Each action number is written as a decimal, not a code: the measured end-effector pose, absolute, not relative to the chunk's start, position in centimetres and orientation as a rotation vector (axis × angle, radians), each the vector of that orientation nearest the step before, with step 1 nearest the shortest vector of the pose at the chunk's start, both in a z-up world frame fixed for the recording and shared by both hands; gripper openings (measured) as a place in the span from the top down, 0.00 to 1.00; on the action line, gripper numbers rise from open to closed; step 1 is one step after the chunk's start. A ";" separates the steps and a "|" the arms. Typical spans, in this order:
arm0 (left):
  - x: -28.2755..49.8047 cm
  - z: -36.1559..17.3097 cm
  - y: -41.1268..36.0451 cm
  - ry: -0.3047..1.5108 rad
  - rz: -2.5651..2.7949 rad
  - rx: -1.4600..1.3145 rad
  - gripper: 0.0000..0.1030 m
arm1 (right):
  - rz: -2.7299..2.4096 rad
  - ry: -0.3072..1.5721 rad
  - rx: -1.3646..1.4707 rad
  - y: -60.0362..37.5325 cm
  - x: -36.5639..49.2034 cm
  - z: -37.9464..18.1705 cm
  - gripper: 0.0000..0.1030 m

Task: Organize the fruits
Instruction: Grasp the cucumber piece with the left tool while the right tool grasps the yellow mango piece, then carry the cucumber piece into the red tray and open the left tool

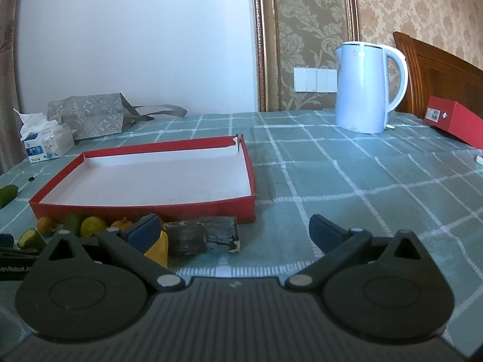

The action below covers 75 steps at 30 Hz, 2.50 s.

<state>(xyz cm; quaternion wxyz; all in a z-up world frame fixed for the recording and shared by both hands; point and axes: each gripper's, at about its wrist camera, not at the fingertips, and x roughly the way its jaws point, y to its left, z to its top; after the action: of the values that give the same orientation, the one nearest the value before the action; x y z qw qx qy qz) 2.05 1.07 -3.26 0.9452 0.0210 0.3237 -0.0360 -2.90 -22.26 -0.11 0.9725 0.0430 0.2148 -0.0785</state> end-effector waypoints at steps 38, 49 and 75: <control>0.6 -3.0 1.5 0.596 -0.096 0.007 0.68 | 0.318 0.579 -0.096 -18.9 -9.5 -1.4 0.33; 0.5 -3.0 1.2 0.594 -0.109 0.010 0.68 | 0.334 0.623 -0.109 -18.3 -8.8 -2.5 0.59; 13.0 0.9 -4.2 0.611 -0.156 0.068 0.68 | 0.184 0.476 0.009 -22.4 -7.2 -1.3 0.60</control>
<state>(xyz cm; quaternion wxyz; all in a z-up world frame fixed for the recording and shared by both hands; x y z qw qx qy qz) 12.98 -4.23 0.94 0.9501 0.0333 0.3004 -0.0769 -7.20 -22.40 -1.25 0.9676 0.0043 0.2356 0.0908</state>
